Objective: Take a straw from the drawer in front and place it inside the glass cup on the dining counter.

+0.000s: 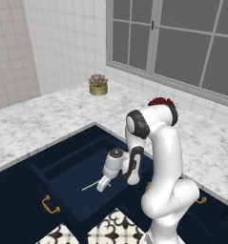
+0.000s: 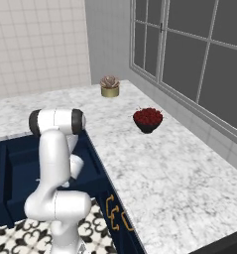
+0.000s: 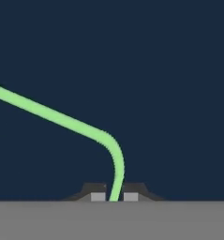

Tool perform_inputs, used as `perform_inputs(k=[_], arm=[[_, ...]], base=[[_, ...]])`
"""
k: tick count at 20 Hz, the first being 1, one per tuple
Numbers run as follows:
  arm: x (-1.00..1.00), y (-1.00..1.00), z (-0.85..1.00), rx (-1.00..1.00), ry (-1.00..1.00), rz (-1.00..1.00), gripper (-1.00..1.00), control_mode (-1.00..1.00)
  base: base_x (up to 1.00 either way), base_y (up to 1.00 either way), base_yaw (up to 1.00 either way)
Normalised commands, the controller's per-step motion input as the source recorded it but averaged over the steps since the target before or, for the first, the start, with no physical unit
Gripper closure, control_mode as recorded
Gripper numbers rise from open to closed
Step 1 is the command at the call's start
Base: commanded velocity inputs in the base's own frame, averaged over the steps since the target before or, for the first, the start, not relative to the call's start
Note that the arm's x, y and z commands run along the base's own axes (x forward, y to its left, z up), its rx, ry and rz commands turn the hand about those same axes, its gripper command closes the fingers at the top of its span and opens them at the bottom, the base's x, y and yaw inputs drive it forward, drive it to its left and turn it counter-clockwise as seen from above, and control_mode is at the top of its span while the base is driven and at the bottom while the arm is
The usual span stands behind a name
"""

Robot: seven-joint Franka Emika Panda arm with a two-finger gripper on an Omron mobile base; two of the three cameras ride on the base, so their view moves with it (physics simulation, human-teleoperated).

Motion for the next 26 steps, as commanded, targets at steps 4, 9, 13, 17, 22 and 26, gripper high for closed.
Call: perform_inputs(k=[4,9,13,17,22,26], arm=[[-0.03,0.0,0.8,0.01,-0.01,-0.04,1.0,-1.0],[-0.08,0.0,1.0,0.0,-0.04,-0.02,1.0,-1.0],[-0.29,0.1,1.0,0.0,-0.08,0.0,1.0,-1.0],[-0.03,0.27,1.0,0.0,-0.02,0.0,1.0,-1.0],[0.0,0.51,1.0,0.0,0.0,0.0,1.0,-1.0],[0.0,0.58,1.0,-0.05,0.0,-0.02,1.0,-1.0]], base=[[0.0,0.0,0.0],[0.0,0.0,0.0],[0.0,0.0,0.0],[0.0,0.0,0.0],[0.0,0.0,0.0],[0.0,0.0,0.0]])
